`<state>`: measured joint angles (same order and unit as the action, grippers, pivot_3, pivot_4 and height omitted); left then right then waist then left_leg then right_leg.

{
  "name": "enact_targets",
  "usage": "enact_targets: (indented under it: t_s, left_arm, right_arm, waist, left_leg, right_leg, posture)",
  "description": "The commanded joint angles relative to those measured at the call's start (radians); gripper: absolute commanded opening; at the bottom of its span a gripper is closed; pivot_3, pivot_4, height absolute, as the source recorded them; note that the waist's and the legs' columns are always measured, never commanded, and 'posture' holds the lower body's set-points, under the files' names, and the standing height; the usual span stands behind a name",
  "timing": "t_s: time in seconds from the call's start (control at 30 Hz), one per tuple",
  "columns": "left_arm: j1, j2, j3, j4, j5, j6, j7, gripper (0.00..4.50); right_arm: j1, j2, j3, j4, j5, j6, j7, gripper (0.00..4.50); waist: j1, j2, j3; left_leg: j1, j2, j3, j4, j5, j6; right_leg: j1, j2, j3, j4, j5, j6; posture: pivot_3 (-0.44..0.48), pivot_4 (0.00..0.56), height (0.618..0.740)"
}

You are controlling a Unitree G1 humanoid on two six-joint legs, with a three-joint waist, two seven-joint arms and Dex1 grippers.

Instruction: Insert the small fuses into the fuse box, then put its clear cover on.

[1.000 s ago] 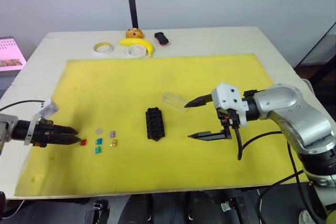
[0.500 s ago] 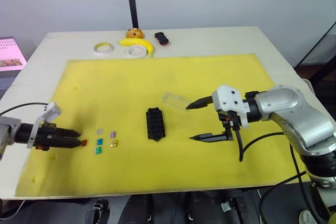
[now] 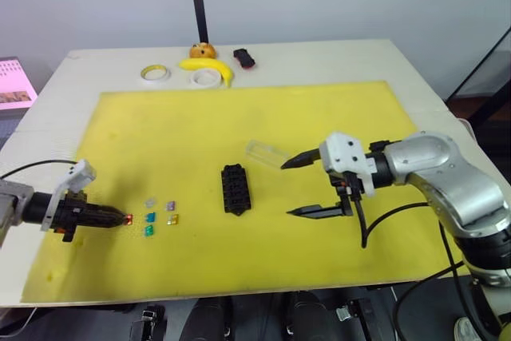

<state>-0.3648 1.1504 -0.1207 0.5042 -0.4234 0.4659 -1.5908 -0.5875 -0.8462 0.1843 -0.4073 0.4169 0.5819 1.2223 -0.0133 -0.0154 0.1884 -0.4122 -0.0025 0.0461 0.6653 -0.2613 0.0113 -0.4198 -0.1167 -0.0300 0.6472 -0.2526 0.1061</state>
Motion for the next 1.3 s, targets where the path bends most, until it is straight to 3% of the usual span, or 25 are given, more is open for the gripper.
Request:
enact_targets:
  t_s: [0.03,0.4,0.87,0.97,1.3]
  left_arm:
    - [0.042,0.009,0.013,-0.039,-0.009,0.018,-0.024,0.90]
    - [0.128,0.016,0.116,-0.125,-0.019,0.084,-0.009,0.90]
    - [0.080,0.004,0.120,-0.003,0.025,0.109,0.027,0.90]
    - [0.074,0.001,0.139,-0.013,0.021,0.110,0.041,2.23]
    - [0.040,-0.020,0.190,-0.011,-0.030,0.208,0.025,2.23]
  right_arm:
    - [-0.017,0.001,-0.012,-0.011,0.003,-0.015,-0.001,4.50]
    - [-0.023,0.018,0.004,0.005,-0.003,-0.024,0.000,4.50]
    - [-0.025,0.012,0.017,0.019,-0.027,-0.045,0.008,4.50]
    - [-0.023,0.011,0.025,0.022,-0.040,-0.056,0.011,4.50]
    - [-0.032,0.020,0.032,0.038,-0.054,-0.075,0.020,4.50]
  waist:
    - [-0.001,0.000,0.000]
    - [-0.001,0.000,0.000]
    - [-0.001,0.000,0.000]
    - [0.000,0.000,0.000]
    - [0.001,0.000,0.000]
  left_leg:
    - [0.000,0.000,0.000,0.000,0.000,0.000]
    - [0.000,0.000,0.000,0.000,0.000,0.000]
    - [0.000,0.001,0.000,0.000,0.000,0.000]
    - [0.000,0.002,0.000,0.000,0.000,0.000]
    - [0.001,0.002,-0.001,0.000,0.001,-0.001]
  right_leg:
    - [0.000,0.000,0.000,0.000,0.000,0.000]
    - [0.000,0.000,0.000,0.000,0.000,0.000]
    - [-0.001,0.002,0.000,0.001,0.000,0.000]
    - [-0.001,0.002,0.000,0.001,0.000,0.000]
    - [-0.001,0.003,-0.001,0.002,0.000,0.000]
  posture:
    - [0.000,0.150,0.740]
    - [0.000,0.150,0.740]
    - [0.000,0.150,0.740]
    - [0.000,0.150,0.740]
    - [0.000,0.150,0.740]
